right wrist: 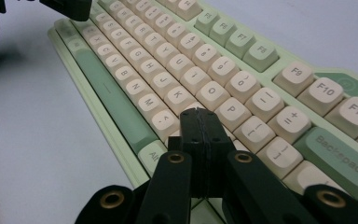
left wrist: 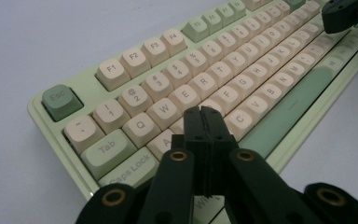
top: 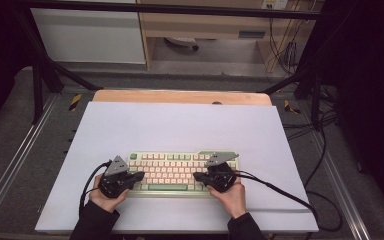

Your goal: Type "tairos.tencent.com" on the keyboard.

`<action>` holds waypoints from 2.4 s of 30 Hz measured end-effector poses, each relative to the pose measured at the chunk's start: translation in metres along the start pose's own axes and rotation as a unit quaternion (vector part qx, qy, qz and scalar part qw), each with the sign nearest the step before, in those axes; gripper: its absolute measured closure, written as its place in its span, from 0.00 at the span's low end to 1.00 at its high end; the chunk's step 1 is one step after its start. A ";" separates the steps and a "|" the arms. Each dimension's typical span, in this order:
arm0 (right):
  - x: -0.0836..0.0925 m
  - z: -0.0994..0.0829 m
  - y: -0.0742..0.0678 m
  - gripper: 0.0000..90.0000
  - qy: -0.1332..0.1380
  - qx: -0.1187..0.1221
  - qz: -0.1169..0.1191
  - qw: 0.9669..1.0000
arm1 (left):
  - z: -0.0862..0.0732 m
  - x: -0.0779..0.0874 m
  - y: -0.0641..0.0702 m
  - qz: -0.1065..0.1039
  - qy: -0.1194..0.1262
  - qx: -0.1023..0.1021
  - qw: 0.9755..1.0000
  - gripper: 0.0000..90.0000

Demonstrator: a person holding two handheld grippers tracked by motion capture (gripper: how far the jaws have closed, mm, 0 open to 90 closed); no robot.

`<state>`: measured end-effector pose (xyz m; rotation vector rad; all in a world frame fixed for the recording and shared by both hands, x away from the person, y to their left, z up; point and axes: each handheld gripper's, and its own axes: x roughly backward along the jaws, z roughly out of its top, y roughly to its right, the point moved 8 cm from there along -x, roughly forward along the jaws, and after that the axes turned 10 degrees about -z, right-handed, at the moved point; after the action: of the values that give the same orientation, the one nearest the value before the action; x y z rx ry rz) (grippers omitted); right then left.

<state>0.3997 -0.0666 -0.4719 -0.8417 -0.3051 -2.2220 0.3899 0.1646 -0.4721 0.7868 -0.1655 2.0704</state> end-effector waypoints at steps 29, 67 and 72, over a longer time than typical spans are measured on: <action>0.005 0.001 0.005 1.00 0.006 -0.004 -0.003 1.000 | 0.008 -0.027 0.023 -0.016 -0.017 -0.019 1.000 1.00; 0.010 0.004 0.006 1.00 0.013 -0.007 -0.003 1.000 | 0.006 -0.017 0.018 -0.017 -0.010 -0.021 1.000 1.00; 0.010 0.005 0.006 1.00 0.016 -0.009 -0.003 1.000 | 0.004 -0.012 0.015 -0.015 -0.007 -0.019 1.000 1.00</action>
<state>0.4008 -0.0738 -0.4617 -0.8151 -0.2721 -2.2451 0.3847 0.1456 -0.4730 0.7753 -0.1994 2.0290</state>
